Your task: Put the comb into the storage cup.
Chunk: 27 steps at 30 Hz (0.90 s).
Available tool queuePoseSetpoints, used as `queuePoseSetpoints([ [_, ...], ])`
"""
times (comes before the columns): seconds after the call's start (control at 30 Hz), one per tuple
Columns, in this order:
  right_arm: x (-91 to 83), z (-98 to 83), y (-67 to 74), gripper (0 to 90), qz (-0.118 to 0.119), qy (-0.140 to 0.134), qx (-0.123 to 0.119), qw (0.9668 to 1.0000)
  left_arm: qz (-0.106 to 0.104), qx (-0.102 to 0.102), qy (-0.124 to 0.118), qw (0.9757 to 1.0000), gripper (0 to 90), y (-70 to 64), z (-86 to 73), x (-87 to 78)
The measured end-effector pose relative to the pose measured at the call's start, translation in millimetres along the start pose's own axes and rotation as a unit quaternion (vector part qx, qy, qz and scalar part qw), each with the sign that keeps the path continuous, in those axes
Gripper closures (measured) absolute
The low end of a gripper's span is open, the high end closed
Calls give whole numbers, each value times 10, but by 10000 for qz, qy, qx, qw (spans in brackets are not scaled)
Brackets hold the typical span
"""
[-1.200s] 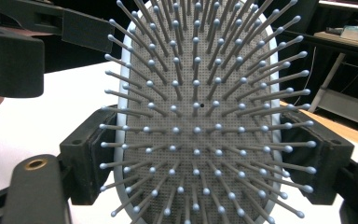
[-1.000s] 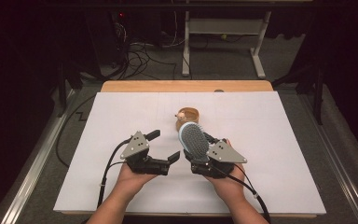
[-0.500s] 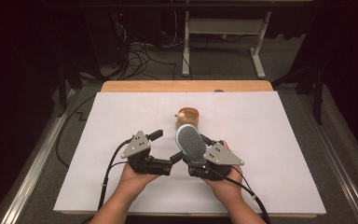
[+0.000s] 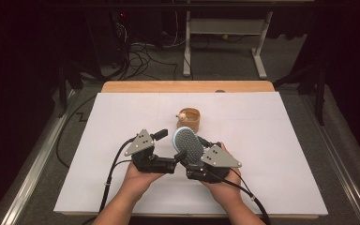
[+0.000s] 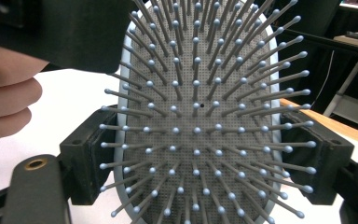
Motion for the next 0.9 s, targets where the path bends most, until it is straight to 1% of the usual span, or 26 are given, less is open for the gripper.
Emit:
queuePoseSetpoints([
  [0.17, -1, 8, 9, 206, 0, -14, -7, 10000, -10, -86, -8, 10000, 37, 8, 7, 28],
  [0.23, -3, 12, 13, 206, -5, -16, -3, 10000, -44, -114, -3, 9999, 42, 4, 4, 43],
  [0.4, -1, 13, 18, 206, 4, -19, -1, 10000, -48, -124, -13, 9999, 48, -4, 10, 61],
  [0.5, 0, 10, 20, 206, 6, -11, 2, 10000, -80, -113, -7, 9999, 75, -11, 15, 64],
  [0.53, 0, 11, 22, 206, 11, -11, -3, 10000, -118, -147, -13, 9998, 97, -19, 20, 67],
  [0.77, 5, 9, 31, 206, 22, -12, -12, 10000, -143, -164, 10, 9998, 132, -28, 16, 82],
  [0.8, 5, 9, 37, 206, 24, -8, -23, 10000, -166, -154, 16, 9997, 149, -30, 13, 85],
  [0.9, 4, 12, 42, 206, 25, -14, -32, 10000, -202, -141, 49, 9997, 161, -36, 4, 91],
])
Point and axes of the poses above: each handheld gripper's, and its own axes: x roughly forward along the jaws, z roughly out of its top, y roughly to its left, the point moved 8 cm from there along x, roughly forward along the jaws, and after that the axes turned 5 degrees about -x, right-handed, at the moved point
